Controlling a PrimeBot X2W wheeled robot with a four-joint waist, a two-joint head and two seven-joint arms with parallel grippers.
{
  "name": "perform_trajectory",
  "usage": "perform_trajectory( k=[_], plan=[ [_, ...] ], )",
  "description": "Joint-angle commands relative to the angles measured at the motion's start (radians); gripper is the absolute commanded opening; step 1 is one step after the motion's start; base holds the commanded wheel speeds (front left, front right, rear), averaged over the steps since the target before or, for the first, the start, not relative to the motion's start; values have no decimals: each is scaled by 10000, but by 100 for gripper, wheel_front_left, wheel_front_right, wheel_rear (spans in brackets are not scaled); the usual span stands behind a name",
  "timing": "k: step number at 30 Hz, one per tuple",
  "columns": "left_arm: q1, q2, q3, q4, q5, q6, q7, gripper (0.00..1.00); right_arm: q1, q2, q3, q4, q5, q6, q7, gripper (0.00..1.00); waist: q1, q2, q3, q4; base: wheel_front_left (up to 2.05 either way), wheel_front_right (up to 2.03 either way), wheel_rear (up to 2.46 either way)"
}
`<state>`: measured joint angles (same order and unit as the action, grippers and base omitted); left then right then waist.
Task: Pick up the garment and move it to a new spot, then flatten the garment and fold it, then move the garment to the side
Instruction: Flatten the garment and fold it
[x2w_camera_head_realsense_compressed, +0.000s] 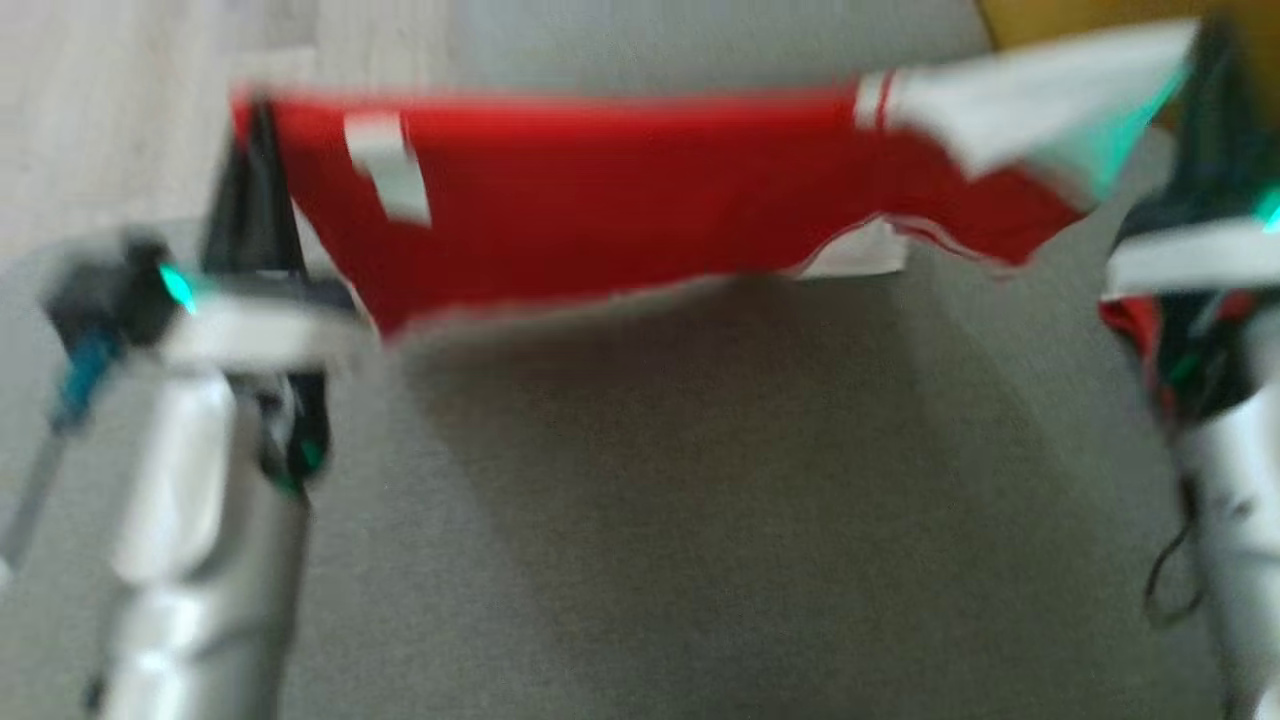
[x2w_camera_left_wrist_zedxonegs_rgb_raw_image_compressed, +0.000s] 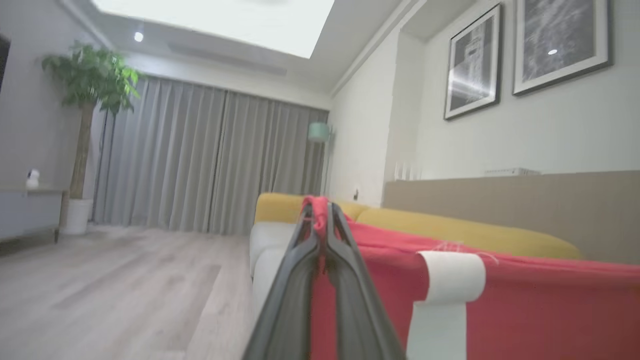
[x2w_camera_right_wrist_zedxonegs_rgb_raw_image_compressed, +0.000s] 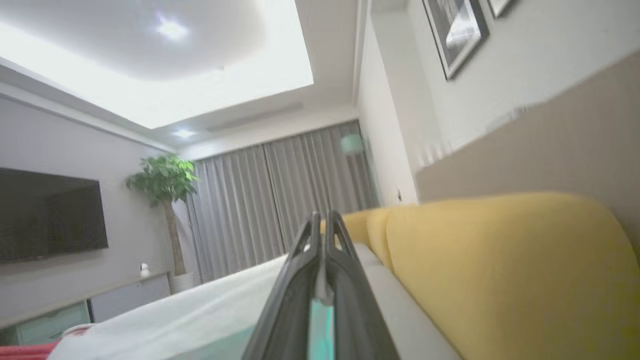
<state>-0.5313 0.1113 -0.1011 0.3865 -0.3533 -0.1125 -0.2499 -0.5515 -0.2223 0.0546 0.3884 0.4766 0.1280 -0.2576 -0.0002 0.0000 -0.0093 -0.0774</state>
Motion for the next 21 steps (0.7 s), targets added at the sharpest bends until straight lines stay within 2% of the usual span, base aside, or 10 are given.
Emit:
perform_trajectory(
  k=[1,6,11,14,17,21],
  plan=[
    [-1143,581,151,-649,133,-45,310,0,-930,-324,263,-631,206,27,133,0,2,0,-393,368,0,0,0],
    [-2720,1254,16,-1549,328,-68,1361,0,-2591,-1029,519,-1529,286,27,931,0,2,0,-363,555,0,0,0],
    [-3486,1473,11,-1751,459,156,2138,0,-3727,-1103,597,-1414,99,27,1523,0,2,0,3,612,0,0,0],
    [-3804,1452,49,-1596,400,349,2574,0,-4508,-1050,894,-882,-199,27,1961,0,2,0,590,633,0,0,0],
    [-4057,1439,129,-1249,514,612,2391,0,-5441,-952,1209,-227,-539,27,2068,0,2,0,1305,647,0,0,0],
    [-4777,1393,179,-201,760,1001,1982,0,-6910,-673,1058,982,-1123,27,1760,0,2,0,2214,682,0,0,0]
  ],
)
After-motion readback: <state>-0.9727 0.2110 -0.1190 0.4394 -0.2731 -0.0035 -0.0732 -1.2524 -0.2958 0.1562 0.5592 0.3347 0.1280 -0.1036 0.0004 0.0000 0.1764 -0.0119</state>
